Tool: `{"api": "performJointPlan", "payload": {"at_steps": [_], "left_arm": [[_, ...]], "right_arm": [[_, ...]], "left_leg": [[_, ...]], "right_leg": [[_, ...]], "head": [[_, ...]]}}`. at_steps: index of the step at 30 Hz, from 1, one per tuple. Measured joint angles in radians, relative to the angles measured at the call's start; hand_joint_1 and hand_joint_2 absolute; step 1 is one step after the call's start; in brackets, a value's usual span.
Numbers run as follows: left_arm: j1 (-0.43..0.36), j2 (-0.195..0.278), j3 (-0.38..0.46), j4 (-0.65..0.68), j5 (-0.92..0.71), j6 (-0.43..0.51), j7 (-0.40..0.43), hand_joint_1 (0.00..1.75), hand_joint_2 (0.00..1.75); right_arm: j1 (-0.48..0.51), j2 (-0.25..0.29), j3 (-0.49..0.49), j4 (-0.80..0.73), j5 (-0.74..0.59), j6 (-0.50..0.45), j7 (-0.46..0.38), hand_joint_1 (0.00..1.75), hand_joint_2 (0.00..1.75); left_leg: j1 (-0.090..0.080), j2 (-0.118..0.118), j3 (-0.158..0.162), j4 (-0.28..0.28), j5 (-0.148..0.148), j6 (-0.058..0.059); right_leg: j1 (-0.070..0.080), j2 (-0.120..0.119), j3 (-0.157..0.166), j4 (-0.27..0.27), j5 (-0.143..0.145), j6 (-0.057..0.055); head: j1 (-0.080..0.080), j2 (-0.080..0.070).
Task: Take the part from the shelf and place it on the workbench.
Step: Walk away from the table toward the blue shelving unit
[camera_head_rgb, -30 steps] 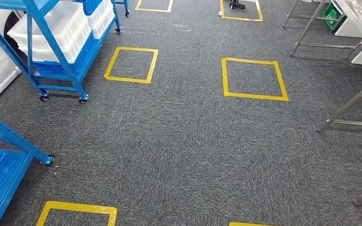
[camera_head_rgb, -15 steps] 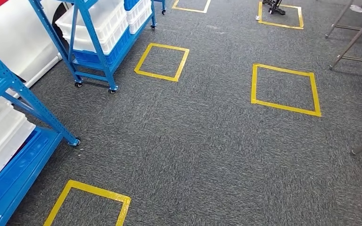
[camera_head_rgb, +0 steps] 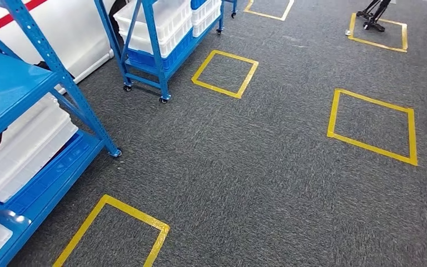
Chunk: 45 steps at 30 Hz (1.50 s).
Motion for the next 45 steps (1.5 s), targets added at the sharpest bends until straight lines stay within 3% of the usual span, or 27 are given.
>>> {"api": "performJointPlan", "payload": {"at_steps": [1,3,4,6,8,10,11,12,15,16,18,19,21,23,25,26,27,30,32,34,36,38,40,41,42,43,45], "left_arm": [[0.000,0.000,0.000,0.000,-0.001,0.000,0.000,0.00,0.00],[0.003,0.001,0.002,0.000,-0.002,0.000,-0.001,0.00,0.00],[0.005,0.002,0.003,0.000,-0.003,0.000,-0.001,0.00,0.00],[0.006,0.004,0.006,0.000,-0.003,-0.001,-0.002,0.00,0.00],[0.005,0.005,0.006,0.000,-0.004,-0.002,-0.003,0.00,0.00],[0.006,0.006,0.006,0.000,-0.004,-0.002,-0.003,0.00,0.00],[0.007,0.006,0.006,0.000,-0.004,-0.003,-0.003,0.00,0.00],[0.008,0.007,0.006,0.000,-0.004,-0.003,-0.003,0.00,0.00],[0.007,0.011,0.006,0.000,-0.004,-0.002,-0.003,0.00,0.00],[0.006,0.011,0.006,0.000,-0.004,-0.002,-0.003,0.00,0.00],[0.008,0.013,0.007,0.000,-0.004,-0.002,-0.004,0.00,0.00],[0.009,0.013,0.007,0.000,-0.005,-0.003,-0.004,0.00,0.00],[0.010,0.013,0.008,0.000,-0.006,-0.003,-0.003,0.00,0.00],[0.007,0.014,0.008,0.000,-0.009,-0.002,-0.003,0.00,0.00],[0.007,0.014,0.008,0.000,-0.011,-0.002,-0.003,0.00,0.00],[0.007,0.015,0.009,0.000,-0.012,-0.002,-0.003,0.00,0.00],[0.008,0.015,0.009,0.000,-0.013,-0.002,-0.003,0.00,0.00],[0.007,0.015,0.011,0.000,-0.014,-0.002,-0.003,0.00,0.00],[0.006,0.015,0.013,0.000,-0.014,-0.002,-0.003,0.00,0.00],[0.008,0.015,0.015,0.000,-0.014,-0.001,-0.004,0.00,0.00],[0.011,0.016,0.016,0.000,-0.014,0.000,-0.004,0.00,0.00],[0.010,0.016,0.016,0.000,-0.014,0.001,-0.003,0.00,0.00],[0.008,0.015,0.016,0.000,-0.014,0.001,-0.003,0.00,0.00],[0.009,0.015,0.016,0.000,-0.014,0.001,-0.003,0.00,0.00],[0.010,0.015,0.016,0.000,-0.014,0.000,-0.003,0.00,0.00],[0.011,0.015,0.016,0.000,-0.014,-0.002,-0.004,0.00,0.00],[0.009,0.016,0.016,0.000,-0.014,-0.004,-0.005,0.00,0.00]], "right_arm": [[0.000,0.000,0.000,0.000,0.001,0.000,0.000,0.00,0.00],[-0.003,0.001,0.000,0.000,0.003,0.000,0.001,0.00,0.00],[-0.005,0.002,0.000,0.000,0.004,0.000,0.002,0.00,0.00],[-0.004,0.003,0.000,0.000,0.006,0.000,0.003,0.00,0.00],[-0.001,0.004,0.000,0.001,0.007,0.000,0.003,0.00,0.00],[0.001,0.005,0.000,0.001,0.007,0.001,0.003,0.00,0.00],[0.001,0.005,0.000,0.001,0.007,0.001,0.003,0.00,0.00],[0.000,0.006,0.000,0.001,0.007,0.001,0.003,0.00,0.00],[-0.002,0.008,0.000,0.001,0.007,0.001,0.003,0.00,0.00],[-0.003,0.008,0.000,0.001,0.007,0.001,0.003,0.00,0.00],[-0.007,0.010,0.000,0.001,0.008,0.001,0.003,0.00,0.00],[-0.008,0.010,0.000,0.001,0.009,0.002,0.003,0.00,0.00],[-0.008,0.011,0.000,0.001,0.011,0.003,0.004,0.00,0.00],[-0.006,0.011,0.000,0.001,0.013,0.004,0.004,0.00,0.00],[-0.004,0.011,0.000,0.001,0.014,0.004,0.004,0.00,0.00],[-0.004,0.011,0.000,0.001,0.015,0.004,0.005,0.00,0.00],[-0.004,0.011,0.000,0.001,0.015,0.004,0.006,0.00,0.00],[-0.002,0.011,0.000,0.002,0.017,0.004,0.010,0.00,0.00],[-0.002,0.012,0.000,0.003,0.018,0.005,0.010,0.00,0.00],[-0.004,0.012,0.000,0.003,0.018,0.005,0.010,0.00,0.00],[-0.005,0.012,-0.001,0.003,0.018,0.005,0.011,0.00,0.00],[-0.002,0.013,-0.001,0.003,0.018,0.004,0.012,0.00,0.00],[0.001,0.013,-0.001,0.003,0.018,0.004,0.012,0.00,0.00],[0.002,0.013,-0.001,0.003,0.018,0.004,0.012,0.00,0.00],[0.001,0.013,-0.001,0.003,0.018,0.004,0.012,0.00,0.00],[0.001,0.013,-0.001,0.003,0.018,0.004,0.012,0.00,0.00],[0.000,0.013,-0.001,0.003,0.018,0.005,0.012,0.00,0.00]], "left_leg": [[0.000,-0.009,-0.003,-0.001,0.003,-0.006],[0.002,-0.027,-0.008,-0.005,0.009,-0.020],[0.002,-0.019,-0.011,-0.002,0.006,-0.025],[-0.001,0.029,-0.037,0.052,-0.034,-0.030],[-0.002,0.073,-0.090,0.180,-0.106,-0.034],[-0.002,0.083,-0.124,0.274,-0.141,-0.038],[-0.002,0.086,-0.113,0.267,-0.129,-0.039],[-0.002,0.092,-0.084,0.219,-0.102,-0.038],[-0.011,0.144,0.027,0.021,-0.035,-0.022],[-0.014,0.155,0.039,-0.007,-0.031,-0.016],[-0.017,0.141,0.037,-0.015,-0.027,-0.007],[-0.014,0.133,0.038,-0.021,-0.023,-0.002],[-0.007,0.115,0.042,-0.032,-0.013,0.009],[-0.005,0.096,0.038,-0.034,-0.007,0.015],[-0.005,0.075,0.033,-0.033,-0.004,0.016],[-0.004,0.062,0.032,-0.032,-0.003,0.015],[-0.003,0.049,0.032,-0.030,-0.002,0.013],[0.000,0.013,0.028,-0.020,-0.004,-0.002],[0.000,-0.006,0.019,-0.016,-0.002,-0.017],[0.004,-0.023,0.012,-0.017,0.002,-0.032],[0.005,0.002,-0.004,0.013,-0.019,-0.039],[0.002,0.055,-0.051,0.123,-0.084,-0.040],[0.002,0.078,-0.104,0.250,-0.140,-0.040],[0.002,0.082,-0.111,0.274,-0.145,-0.039],[0.001,0.086,-0.096,0.257,-0.129,-0.036],[-0.001,0.093,-0.063,0.202,-0.100,-0.032],[-0.011,0.135,0.016,0.058,-0.050,-0.017]], "right_leg": [[0.001,0.010,0.007,-0.020,0.004,-0.002],[0.003,-0.005,0.008,-0.027,0.007,-0.009],[0.003,-0.017,0.010,-0.032,0.012,-0.015],[0.001,-0.043,0.011,-0.043,0.020,-0.031],[0.007,-0.071,0.009,-0.044,0.021,-0.038],[0.012,-0.101,0.007,-0.043,0.020,-0.040],[0.013,-0.114,0.007,-0.042,0.019,-0.041],[0.014,-0.126,0.008,-0.041,0.018,-0.040],[0.019,-0.153,0.012,-0.036,0.011,-0.034],[0.021,-0.161,0.013,-0.035,0.010,-0.030],[0.022,-0.176,0.015,-0.035,0.009,-0.021],[0.021,-0.174,0.018,-0.034,0.006,-0.016],[0.016,-0.135,0.005,0.005,-0.027,-0.005],[0.008,-0.083,-0.050,0.122,-0.095,0.004],[0.000,-0.068,-0.106,0.238,-0.136,0.009],[-0.003,-0.066,-0.113,0.249,-0.126,0.012],[-0.007,-0.064,-0.100,0.218,-0.097,0.014],[-0.018,-0.015,-0.016,0.031,0.000,0.017],[-0.015,0.008,0.001,-0.015,0.009,0.012],[-0.012,-0.012,0.000,-0.019,0.014,-0.001],[-0.012,-0.036,0.001,-0.026,0.019,-0.019],[-0.006,-0.062,-0.001,-0.028,0.021,-0.031],[0.003,-0.090,-0.005,-0.026,0.021,-0.036],[0.007,-0.103,-0.007,-0.025,0.020,-0.037],[0.010,-0.115,-0.007,-0.024,0.019,-0.039],[0.013,-0.127,-0.006,-0.023,0.018,-0.040],[0.018,-0.148,-0.002,-0.022,0.015,-0.039]], "head": [[0.000,0.000],[-0.001,0.000],[-0.001,0.000],[-0.004,0.000],[-0.007,0.000],[-0.008,0.000],[-0.008,0.000],[-0.008,0.000],[-0.007,0.000],[-0.007,0.000],[-0.007,0.000],[-0.007,0.000],[-0.004,0.000],[-0.001,0.000],[0.000,0.000],[0.000,0.000],[0.000,0.000],[0.000,0.000],[-0.001,0.000],[-0.001,0.000],[-0.005,0.000],[-0.013,0.000],[-0.017,0.000],[-0.017,0.000],[-0.017,0.000],[-0.017,0.000],[-0.017,0.000]]}}
